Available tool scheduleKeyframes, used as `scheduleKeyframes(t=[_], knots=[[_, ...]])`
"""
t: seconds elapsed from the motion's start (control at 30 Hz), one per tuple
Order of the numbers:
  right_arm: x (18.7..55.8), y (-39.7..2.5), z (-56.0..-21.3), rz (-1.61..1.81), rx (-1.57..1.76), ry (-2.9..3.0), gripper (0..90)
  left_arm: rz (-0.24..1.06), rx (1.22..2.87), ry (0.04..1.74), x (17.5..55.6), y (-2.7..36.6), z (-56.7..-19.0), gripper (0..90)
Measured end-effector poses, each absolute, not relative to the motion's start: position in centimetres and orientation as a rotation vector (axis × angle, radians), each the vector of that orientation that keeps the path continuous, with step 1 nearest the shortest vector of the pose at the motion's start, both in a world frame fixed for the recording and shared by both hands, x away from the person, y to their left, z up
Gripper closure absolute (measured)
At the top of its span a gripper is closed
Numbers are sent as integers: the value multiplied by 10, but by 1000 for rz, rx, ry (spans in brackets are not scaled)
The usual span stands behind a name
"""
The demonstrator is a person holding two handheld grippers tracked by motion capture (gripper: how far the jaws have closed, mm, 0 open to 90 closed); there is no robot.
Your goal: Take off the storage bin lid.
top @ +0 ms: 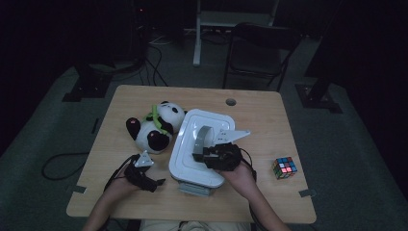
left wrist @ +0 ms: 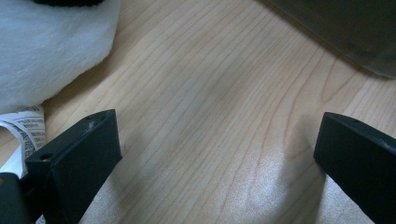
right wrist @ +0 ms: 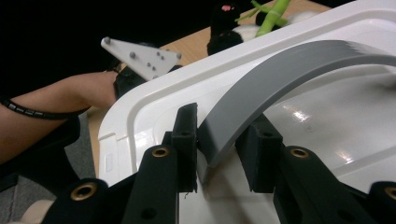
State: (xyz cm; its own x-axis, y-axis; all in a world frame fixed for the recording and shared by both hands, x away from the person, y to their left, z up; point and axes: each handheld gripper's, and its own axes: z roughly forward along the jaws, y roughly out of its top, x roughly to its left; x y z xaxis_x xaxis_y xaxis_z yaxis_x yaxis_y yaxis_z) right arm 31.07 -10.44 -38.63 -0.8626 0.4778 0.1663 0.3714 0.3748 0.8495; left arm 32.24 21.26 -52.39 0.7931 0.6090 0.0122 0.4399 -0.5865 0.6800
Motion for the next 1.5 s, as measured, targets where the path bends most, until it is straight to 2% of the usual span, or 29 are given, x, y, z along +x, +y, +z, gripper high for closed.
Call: scheduleKeyframes(t=[0.77, 1.5], knots=[[335, -153, -355, 1486, 879, 2297, 697, 317, 2293, 773, 322, 213, -524, 12], [376, -219, -359, 1418, 1111, 2091, 699, 319, 2286, 776, 322, 212, -524, 12]])
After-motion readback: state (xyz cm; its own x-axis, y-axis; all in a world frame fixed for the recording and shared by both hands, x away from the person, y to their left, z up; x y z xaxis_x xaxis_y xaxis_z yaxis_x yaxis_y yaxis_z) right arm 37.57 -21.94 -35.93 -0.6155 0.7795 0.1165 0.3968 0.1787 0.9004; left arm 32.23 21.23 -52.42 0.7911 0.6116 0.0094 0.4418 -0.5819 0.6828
